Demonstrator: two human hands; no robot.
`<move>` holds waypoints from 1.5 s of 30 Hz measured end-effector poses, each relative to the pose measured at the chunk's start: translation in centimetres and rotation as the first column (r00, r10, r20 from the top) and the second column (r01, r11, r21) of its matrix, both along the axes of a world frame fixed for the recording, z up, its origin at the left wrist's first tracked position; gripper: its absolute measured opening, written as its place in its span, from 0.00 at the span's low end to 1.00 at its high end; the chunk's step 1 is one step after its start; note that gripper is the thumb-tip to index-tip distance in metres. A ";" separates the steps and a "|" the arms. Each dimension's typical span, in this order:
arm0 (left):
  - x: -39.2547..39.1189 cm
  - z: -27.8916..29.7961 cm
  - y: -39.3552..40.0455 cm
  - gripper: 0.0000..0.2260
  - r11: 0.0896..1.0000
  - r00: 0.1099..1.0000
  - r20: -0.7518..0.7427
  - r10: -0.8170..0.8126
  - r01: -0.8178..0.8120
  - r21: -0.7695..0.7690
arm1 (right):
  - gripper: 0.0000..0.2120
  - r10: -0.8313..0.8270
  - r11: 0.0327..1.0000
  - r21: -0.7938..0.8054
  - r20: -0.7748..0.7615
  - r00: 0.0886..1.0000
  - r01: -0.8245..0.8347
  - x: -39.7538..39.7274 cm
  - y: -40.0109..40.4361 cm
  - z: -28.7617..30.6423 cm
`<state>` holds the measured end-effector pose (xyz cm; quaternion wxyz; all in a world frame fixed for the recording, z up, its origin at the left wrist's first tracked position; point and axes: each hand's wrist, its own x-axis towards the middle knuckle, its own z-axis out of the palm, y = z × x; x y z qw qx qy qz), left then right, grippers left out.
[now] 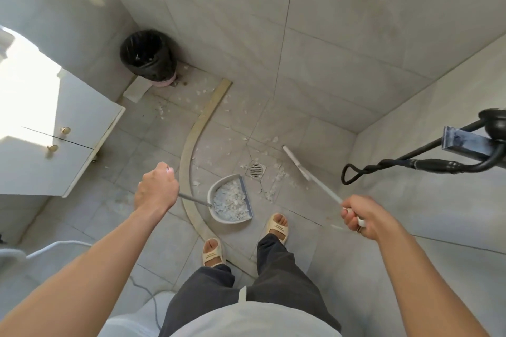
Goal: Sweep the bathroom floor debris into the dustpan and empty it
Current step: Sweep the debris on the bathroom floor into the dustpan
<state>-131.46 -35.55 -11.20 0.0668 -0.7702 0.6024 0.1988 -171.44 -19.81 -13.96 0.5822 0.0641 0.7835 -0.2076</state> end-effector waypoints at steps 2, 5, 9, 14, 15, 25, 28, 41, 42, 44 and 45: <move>0.6 -0.1 0.4 0.13 1.000 1.000 -0.010 -0.022 0.022 -0.005 | 0.09 0.046 0.999 0.000 -0.043 0.998 -0.046 1.7 0.2 0.0; 1.4 -0.2 0.9 0.14 1.000 0.999 -0.022 -0.024 0.024 0.000 | 0.10 0.048 0.999 0.012 -0.058 0.997 -0.048 5.8 1.2 -1.8; 2.9 -0.7 1.2 0.14 0.999 0.998 -0.056 -0.038 0.039 0.018 | 0.10 -0.055 0.996 0.067 0.060 0.997 0.051 11.8 3.3 -3.4; 5.3 -1.6 1.6 0.13 0.997 0.993 -0.081 -0.081 0.079 -0.022 | 0.08 0.022 0.994 0.108 0.072 0.997 -0.030 16.0 4.7 -1.4; 5.6 -1.6 1.6 0.13 0.996 0.992 -0.092 -0.089 0.087 -0.026 | 0.08 -0.003 0.995 0.095 0.066 0.998 -0.003 16.1 4.7 -0.9; 5.5 -0.3 2.3 0.13 0.994 0.983 -0.147 -0.111 0.110 -0.018 | 0.09 -0.221 0.975 -0.004 0.133 0.966 0.223 14.9 5.9 2.2; 5.3 -0.8 2.9 0.12 0.994 0.985 -0.143 -0.096 0.089 -0.058 | 0.09 -0.179 0.984 0.023 0.109 0.978 0.178 16.0 4.8 0.9; 4.2 -2.3 3.2 0.12 0.984 0.986 -0.116 -0.118 0.101 -0.147 | 0.08 -0.147 0.987 0.115 0.346 0.927 0.114 11.7 4.5 3.8; 4.3 -2.4 3.1 0.12 0.984 0.986 -0.119 -0.116 0.098 -0.149 | 0.08 -0.137 0.988 0.113 0.328 0.935 0.105 11.5 5.0 4.0; 4.5 -2.5 3.2 0.12 0.984 0.986 -0.126 -0.113 0.094 -0.152 | 0.06 -0.116 0.990 0.107 0.290 0.950 0.088 11.7 5.7 4.0; 4.5 -2.5 3.1 0.12 0.984 0.985 -0.130 -0.113 0.093 -0.152 | 0.06 -0.097 0.993 0.096 0.269 0.958 0.074 12.1 5.9 3.6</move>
